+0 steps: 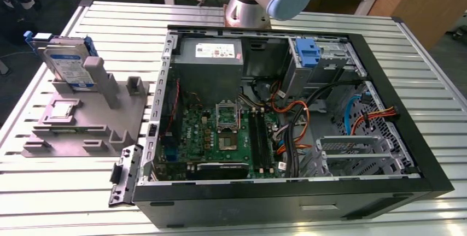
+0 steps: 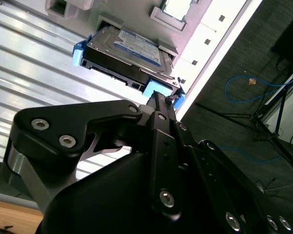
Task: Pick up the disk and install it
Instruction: 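Pick up the disk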
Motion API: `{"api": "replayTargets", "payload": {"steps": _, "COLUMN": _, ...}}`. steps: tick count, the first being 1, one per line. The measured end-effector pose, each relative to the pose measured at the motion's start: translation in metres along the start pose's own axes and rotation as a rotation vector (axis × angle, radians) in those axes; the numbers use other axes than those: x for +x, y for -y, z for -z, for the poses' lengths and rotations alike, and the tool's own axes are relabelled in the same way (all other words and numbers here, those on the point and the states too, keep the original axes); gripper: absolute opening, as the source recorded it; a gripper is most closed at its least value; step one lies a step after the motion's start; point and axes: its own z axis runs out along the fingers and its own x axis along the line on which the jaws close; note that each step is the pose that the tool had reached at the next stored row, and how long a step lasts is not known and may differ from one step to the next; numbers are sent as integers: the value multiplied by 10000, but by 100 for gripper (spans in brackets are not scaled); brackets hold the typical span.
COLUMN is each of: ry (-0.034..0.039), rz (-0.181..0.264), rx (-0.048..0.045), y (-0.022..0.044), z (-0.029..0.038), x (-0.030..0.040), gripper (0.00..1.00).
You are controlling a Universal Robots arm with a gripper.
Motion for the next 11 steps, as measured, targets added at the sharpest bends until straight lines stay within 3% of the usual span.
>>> {"api": "replayTargets", "payload": {"steps": 2, "ry": -5, "rz": 97, "rx": 2, "y": 0, "z": 0, "x": 0, "gripper": 10}}
{"api": "replayTargets", "payload": {"steps": 11, "ry": -69, "rz": 1709, "rx": 32, "y": 0, "z": -2, "x": 0, "gripper": 10}}
